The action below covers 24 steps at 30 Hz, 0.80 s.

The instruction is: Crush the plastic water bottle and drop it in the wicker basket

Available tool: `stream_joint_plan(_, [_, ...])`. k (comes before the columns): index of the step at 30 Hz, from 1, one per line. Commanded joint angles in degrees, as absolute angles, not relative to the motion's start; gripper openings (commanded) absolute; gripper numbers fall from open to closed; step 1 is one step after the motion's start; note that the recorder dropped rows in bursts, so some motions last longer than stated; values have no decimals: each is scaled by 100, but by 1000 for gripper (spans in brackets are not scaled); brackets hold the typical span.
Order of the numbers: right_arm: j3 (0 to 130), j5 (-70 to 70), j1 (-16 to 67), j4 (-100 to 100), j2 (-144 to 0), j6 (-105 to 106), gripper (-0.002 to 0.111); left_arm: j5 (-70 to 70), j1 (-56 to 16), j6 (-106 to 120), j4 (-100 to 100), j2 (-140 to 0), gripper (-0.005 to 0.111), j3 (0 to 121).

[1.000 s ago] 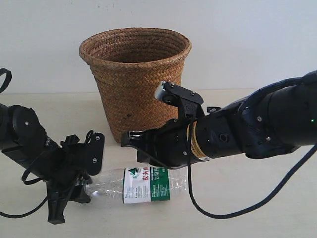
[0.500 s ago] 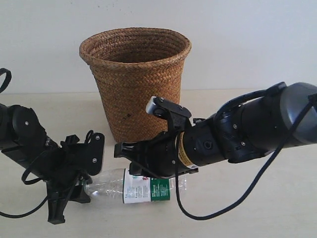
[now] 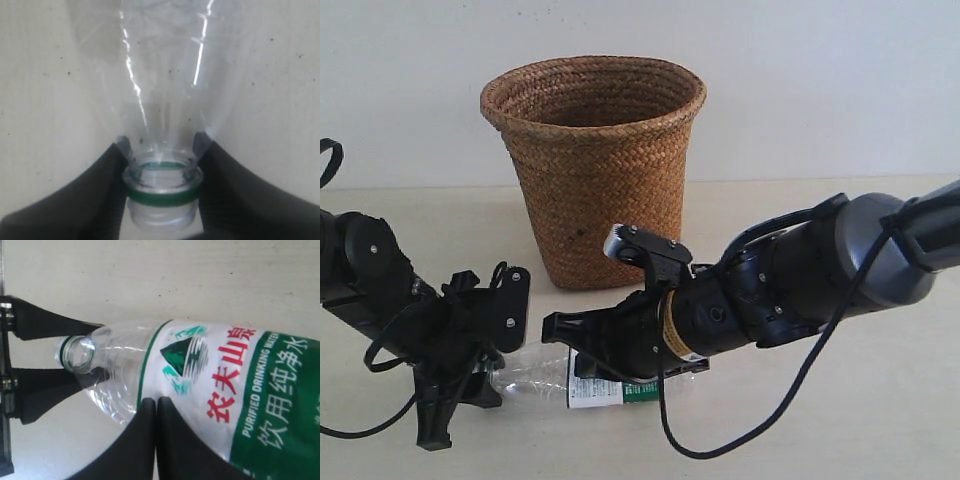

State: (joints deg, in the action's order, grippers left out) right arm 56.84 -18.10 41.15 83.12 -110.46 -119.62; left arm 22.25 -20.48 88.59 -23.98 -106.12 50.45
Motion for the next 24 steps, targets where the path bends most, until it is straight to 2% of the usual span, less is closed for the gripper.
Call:
stream_joint_plan(1, [5789, -1652, 4119, 8329, -11366, -11893, 0, 2297, -2071, 8813, -2466, -10571, 4, 5058])
stream_joint_plan(24, [5792, -1683, 4119, 8162, -12121, -12003, 0, 2297, -2071, 8813, -2466, -10571, 4, 5058])
